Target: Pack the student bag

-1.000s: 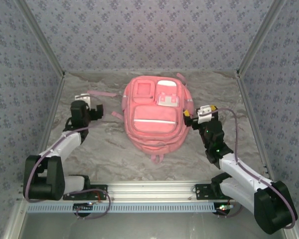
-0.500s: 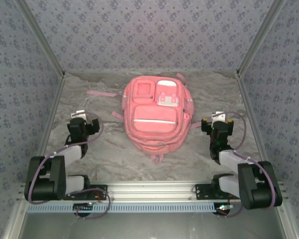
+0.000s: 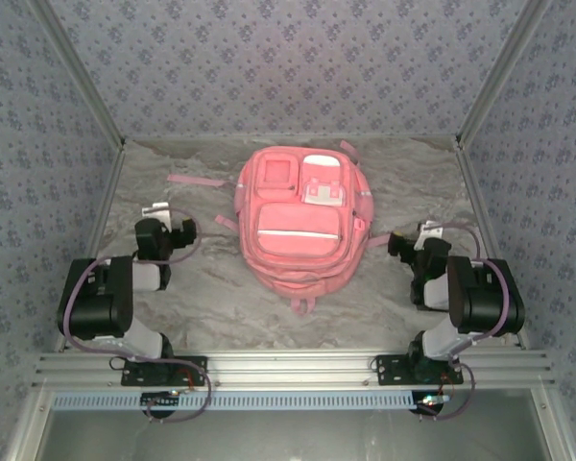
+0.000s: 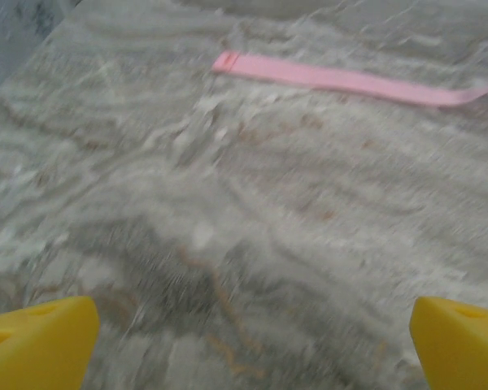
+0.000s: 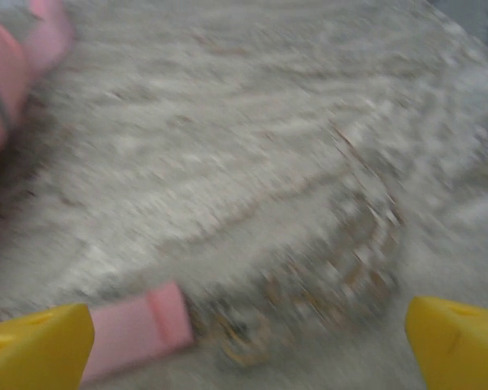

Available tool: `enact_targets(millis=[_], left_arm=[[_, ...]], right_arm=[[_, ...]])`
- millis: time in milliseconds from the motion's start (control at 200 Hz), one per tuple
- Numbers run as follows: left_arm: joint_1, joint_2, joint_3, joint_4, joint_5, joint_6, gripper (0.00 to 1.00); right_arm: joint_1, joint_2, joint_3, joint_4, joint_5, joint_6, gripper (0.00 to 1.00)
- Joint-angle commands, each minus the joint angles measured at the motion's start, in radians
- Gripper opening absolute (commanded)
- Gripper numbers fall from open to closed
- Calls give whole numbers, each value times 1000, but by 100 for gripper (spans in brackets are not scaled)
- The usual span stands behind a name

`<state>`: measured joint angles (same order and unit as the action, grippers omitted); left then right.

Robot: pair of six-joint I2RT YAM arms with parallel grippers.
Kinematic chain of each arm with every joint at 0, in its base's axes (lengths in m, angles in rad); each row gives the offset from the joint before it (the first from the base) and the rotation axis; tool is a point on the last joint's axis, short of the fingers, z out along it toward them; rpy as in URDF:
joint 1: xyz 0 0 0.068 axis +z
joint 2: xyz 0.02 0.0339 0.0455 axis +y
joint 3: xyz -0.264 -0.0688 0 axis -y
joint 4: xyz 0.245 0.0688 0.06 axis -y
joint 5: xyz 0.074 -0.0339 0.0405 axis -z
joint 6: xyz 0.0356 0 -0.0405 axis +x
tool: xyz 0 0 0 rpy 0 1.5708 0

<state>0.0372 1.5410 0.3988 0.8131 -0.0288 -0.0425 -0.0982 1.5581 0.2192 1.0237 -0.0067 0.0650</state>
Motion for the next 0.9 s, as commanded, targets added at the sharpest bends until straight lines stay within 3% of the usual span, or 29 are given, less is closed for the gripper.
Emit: enact_targets(millis=[0,150,275,345,410,510,570,650,720,759,809,894], left_arm=[[-5,-7,17,-7,50,27,98],[-3,-6,17,-4,50,26,98],[-6,-22,-47,95,157,68,98],[-32,-31,-151,276,77,68,98],[-26,-21,-175,338,35,40,98],[1,-20,-111,220,96,27,98],[3,-16,1,9,205,78,98],[8,-7,1,30,139,44,98],[3,-3,5,22,103,36,98],[3,-8,15,-6,88,33,98],[2,-4,14,5,67,23,98],[2,-5,17,-4,62,20,98]], right_arm=[[30,-22,145,-134,-108,-86,100],[48,-22,156,-167,-56,-75,100],[43,-10,-11,166,-65,-57,100],[42,27,-98,364,-90,-69,100],[63,3,-125,368,-128,-144,100],[146,25,-117,373,-98,-234,100],[140,32,-102,369,-70,-215,100],[147,28,-47,294,18,-154,100],[134,-26,73,-7,65,-138,100],[102,-19,155,-166,23,-90,99],[22,-17,155,-148,-67,-54,100],[52,-16,165,-175,-22,-42,100]])
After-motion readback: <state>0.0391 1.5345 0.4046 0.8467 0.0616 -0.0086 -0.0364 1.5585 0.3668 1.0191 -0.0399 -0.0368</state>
